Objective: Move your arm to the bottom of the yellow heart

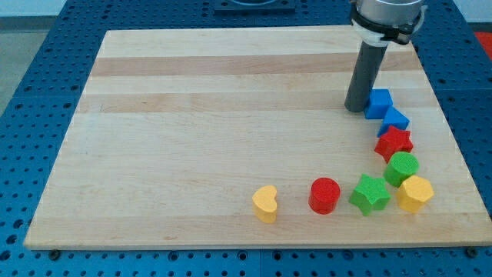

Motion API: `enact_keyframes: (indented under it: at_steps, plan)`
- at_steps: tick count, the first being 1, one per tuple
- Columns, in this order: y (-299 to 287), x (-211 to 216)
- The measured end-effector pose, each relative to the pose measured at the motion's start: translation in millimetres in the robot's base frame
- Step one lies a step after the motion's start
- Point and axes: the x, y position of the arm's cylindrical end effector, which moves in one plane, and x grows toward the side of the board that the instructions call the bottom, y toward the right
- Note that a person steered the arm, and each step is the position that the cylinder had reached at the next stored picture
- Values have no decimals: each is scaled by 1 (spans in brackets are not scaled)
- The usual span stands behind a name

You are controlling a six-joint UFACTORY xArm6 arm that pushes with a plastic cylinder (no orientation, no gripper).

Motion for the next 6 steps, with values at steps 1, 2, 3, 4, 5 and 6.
enact_keyframes:
  at_steps: [1,2,3,4,5,6]
  plan:
    - [0,0]
    - [-53,1]
    - [-154,35]
    - [-229,112]
    - [-239,181]
    - [-239,214]
